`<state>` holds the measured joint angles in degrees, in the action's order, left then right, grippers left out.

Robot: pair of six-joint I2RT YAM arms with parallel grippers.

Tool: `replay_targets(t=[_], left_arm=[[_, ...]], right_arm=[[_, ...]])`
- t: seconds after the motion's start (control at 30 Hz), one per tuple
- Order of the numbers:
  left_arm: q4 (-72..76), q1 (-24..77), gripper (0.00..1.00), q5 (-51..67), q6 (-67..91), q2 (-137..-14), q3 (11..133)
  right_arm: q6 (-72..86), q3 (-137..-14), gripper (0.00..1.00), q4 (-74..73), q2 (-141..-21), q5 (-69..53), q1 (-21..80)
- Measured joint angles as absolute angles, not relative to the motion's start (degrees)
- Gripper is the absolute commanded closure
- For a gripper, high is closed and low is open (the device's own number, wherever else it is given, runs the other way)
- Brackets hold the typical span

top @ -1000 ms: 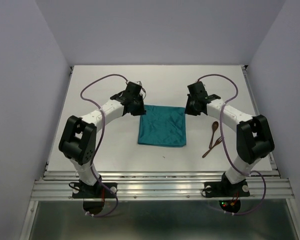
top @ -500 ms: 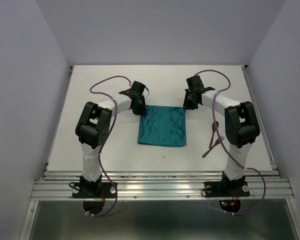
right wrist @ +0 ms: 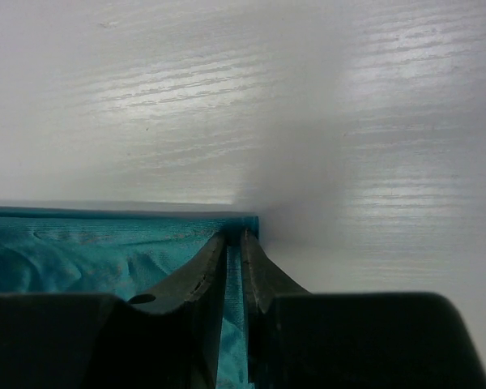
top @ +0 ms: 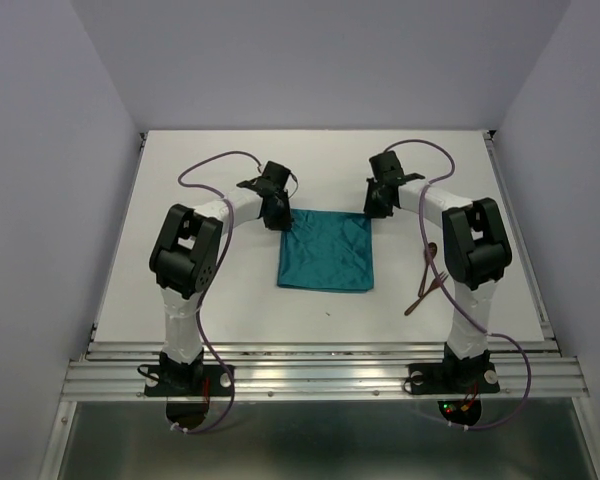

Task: Fold the napkin into a case and place the utensils inside
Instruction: Smooth out the square-folded napkin at the center of the board.

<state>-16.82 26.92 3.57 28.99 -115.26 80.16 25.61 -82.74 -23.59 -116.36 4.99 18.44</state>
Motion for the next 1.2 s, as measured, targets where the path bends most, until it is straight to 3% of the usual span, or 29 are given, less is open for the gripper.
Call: replay_targets(t=[0.33, 0.6, 1.2], left_arm=[[-22.70, 26.92, 0.79, 1.04, 28.73, -113.73, 85.93], [-22.96, 26.92, 0.79, 0.34, 28.25, -119.24, 93.49], [-22.79, 26.92, 0.77, -0.30, 27.83, -123.44, 93.27]], right_arm=[[25.41, -84.23, 0.82, -23.99, -113.91, 4.43, 18.44], [25.69, -85.27, 0.82, -24.05, -113.93, 3.62, 19.18], [26.81, -86.78, 0.80, -24.01, -116.14, 1.28, 20.93]])
